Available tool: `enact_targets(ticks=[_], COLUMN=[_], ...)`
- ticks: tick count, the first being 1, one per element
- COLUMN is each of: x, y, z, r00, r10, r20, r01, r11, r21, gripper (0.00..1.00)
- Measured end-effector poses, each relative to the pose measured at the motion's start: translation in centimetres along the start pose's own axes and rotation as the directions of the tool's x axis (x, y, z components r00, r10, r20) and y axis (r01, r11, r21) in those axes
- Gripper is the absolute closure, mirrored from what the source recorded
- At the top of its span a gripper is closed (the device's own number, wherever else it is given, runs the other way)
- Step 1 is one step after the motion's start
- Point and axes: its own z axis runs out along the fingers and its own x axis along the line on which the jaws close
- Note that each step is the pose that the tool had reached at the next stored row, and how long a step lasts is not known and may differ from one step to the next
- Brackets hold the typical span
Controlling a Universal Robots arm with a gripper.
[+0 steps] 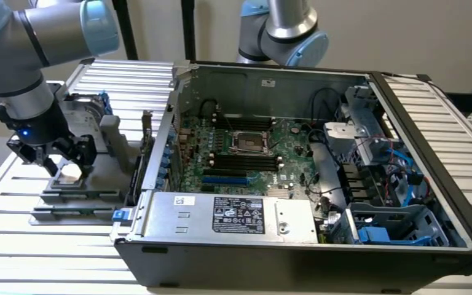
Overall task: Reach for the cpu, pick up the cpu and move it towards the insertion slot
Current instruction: 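Pick up the cpu and move it towards the insertion slot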
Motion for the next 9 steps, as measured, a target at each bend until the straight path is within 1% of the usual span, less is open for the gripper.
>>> enact_targets(ticks=[2, 3, 5, 6, 9], x=[0.0, 0.0, 0.0, 0.0, 0.0], y=[0.0, 0.0, 0.0, 0.0, 0.0], z=[0.02, 0.04, 0.04, 0.05, 0.05], r00=[1.0, 1.0, 1.0, 1.0, 1.0], r10=[0.0, -0.001, -0.001, -0.001, -0.002], r20=[-0.0003, -0.0003, -0.0007, -0.001, -0.0017], r01=[0.0, 0.001, 0.001, 0.001, 0.002], r11=[1.0, 1.0, 1.0, 1.0, 1.0], r21=[0.0, -0.0001, 0.0, 0.0, -0.0001], gripper=[0.31, 0.37, 0.37, 0.44, 0.44])
